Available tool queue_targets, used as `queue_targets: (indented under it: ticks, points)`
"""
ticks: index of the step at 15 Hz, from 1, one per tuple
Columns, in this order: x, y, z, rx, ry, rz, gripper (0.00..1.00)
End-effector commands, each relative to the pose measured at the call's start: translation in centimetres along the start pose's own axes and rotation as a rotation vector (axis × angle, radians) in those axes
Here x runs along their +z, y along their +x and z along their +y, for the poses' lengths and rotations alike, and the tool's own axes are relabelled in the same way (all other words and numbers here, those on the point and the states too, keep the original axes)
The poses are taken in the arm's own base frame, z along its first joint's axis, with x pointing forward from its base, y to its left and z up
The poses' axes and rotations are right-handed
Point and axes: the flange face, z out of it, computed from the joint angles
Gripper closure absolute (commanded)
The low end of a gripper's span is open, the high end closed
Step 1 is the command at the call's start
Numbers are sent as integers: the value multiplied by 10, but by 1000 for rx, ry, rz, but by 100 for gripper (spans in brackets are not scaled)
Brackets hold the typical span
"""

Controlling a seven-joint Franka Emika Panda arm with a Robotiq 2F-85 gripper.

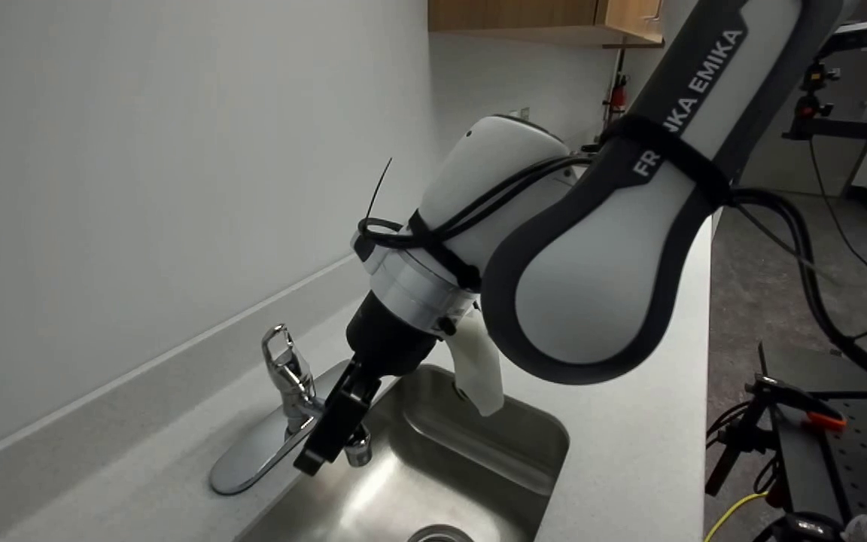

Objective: Move the faucet spout to the left

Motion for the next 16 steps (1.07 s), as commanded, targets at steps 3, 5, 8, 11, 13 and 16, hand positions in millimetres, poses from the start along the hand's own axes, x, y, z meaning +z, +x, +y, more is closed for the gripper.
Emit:
queue_targets:
  ticks: [3, 5, 8, 11, 13, 16]
  points:
    - [9, 16, -30, 21, 80, 69, 0]
    - [9, 19, -37, 28, 92, 80, 0]
    - [11, 24, -47, 12, 110, 110, 0]
    - [13, 26, -54, -16, 118, 139, 0]
    - [13, 28, -56, -43, 126, 160, 0]
    - [14, 31, -60, -66, 135, 180, 0]
